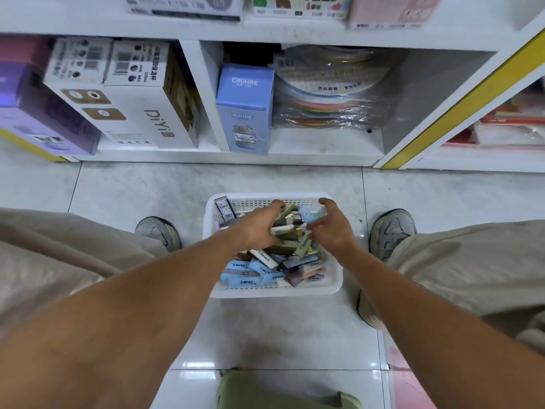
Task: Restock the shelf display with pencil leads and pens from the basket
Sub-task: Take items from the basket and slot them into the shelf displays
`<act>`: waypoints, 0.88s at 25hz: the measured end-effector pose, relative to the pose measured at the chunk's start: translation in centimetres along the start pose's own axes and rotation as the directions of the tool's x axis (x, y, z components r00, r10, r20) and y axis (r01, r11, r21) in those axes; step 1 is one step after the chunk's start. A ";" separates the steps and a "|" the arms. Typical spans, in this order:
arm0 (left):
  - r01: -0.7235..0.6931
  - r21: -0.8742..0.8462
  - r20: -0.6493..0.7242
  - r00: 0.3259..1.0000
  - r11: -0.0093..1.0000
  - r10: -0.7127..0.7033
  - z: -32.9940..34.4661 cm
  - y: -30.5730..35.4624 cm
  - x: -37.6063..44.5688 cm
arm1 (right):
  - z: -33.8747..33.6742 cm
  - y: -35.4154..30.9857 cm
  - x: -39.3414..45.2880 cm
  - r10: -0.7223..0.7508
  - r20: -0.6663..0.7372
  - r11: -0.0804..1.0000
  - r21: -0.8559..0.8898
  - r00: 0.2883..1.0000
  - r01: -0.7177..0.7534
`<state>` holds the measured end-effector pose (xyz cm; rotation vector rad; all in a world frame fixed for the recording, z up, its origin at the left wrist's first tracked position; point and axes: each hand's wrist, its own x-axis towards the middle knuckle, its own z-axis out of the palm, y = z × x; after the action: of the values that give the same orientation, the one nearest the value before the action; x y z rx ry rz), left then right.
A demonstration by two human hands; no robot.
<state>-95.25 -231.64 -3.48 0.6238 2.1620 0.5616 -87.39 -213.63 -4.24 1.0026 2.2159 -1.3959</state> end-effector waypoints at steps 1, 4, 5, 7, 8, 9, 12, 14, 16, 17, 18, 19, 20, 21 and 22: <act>0.000 -0.061 0.005 1.000 0.998 0.001 -0.4 0.2 -0.4 | -0.3 -0.2 -0.2 -0.016 0.024 1.000 -0.023 1.000 0.016; 0.003 -0.213 0.033 0.999 0.977 0.004 -1.6 1.0 -2.0 | -1.4 -1.8 -1.1 -0.043 0.092 0.985 -0.163 0.995 0.058; 0.015 -0.290 0.045 0.999 0.957 -0.002 -2.2 1.5 -2.6 | -2.0 -2.6 -1.6 -0.041 0.103 0.980 -0.189 0.994 0.060; 0.037 -0.497 0.090 0.996 0.867 0.009 -4.0 2.8 -4.0 | -3.2 -4.8 -2.6 -0.015 0.127 0.998 -0.051 0.992 0.022; 0.037 -0.572 0.106 0.994 0.819 0.029 -5.2 3.6 -4.7 | -3.9 -6.1 -3.2 -0.007 0.154 0.996 0.084 0.988 -0.006; 0.030 -0.616 0.112 0.992 0.787 0.050 -6.4 4.5 -5.4 | -4.6 -7.5 -3.9 -0.021 0.195 0.974 0.225 0.981 -0.023; -0.031 -0.674 0.122 0.981 0.738 0.152 -10.3 7.2 -7.7 | -7.2 -11.3 -6.0 -0.151 0.268 0.877 0.480 0.952 0.004; -0.056 -0.694 0.129 0.971 0.718 0.200 -12.9 8.7 -9.5 | -9.1 -13.6 -7.6 -0.252 0.248 0.830 0.552 0.935 0.077; -0.052 -0.717 0.142 0.965 0.695 0.218 -15.4 10.1 -11.5 | -11.1 -16.0 -9.2 -0.353 0.224 0.793 0.587 0.908 0.164; -0.043 -0.730 0.143 0.966 0.682 0.214 -16.5 10.6 -12.5 | -12.1 -17.3 -9.9 -0.396 0.202 0.766 0.610 0.896 0.201; -0.025 -0.747 0.137 0.972 0.664 0.190 -17.6 11.1 -13.5 | -13.1 -18.5 -10.5 -0.430 0.167 0.742 0.625 0.888 0.242; -0.005 -0.769 0.124 0.980 0.639 0.157 -18.7 11.4 -14.4 | -14.0 -19.8 -11.1 -0.458 0.124 0.722 0.629 0.880 0.287; 0.002 -0.788 0.110 0.984 0.616 0.137 -19.7 11.7 -15.2 | -14.9 -21.0 -11.7 -0.482 0.077 0.714 0.612 0.873 0.340; -0.006 -0.798 0.096 0.986 0.602 0.137 -20.7 12.0 -16.0 | -15.7 -22.1 -12.2 -0.501 0.033 0.715 0.579 0.865 0.392; -0.028 -0.801 0.078 0.986 0.599 0.150 -21.7 12.4 -16.9 | -16.4 -23.2 -12.9 -0.521 -0.010 0.720 0.533 0.853 0.445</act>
<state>-99.99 -235.99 26.00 0.2399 1.4977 1.3975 -93.65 -210.33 26.18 0.4203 2.1182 -2.3163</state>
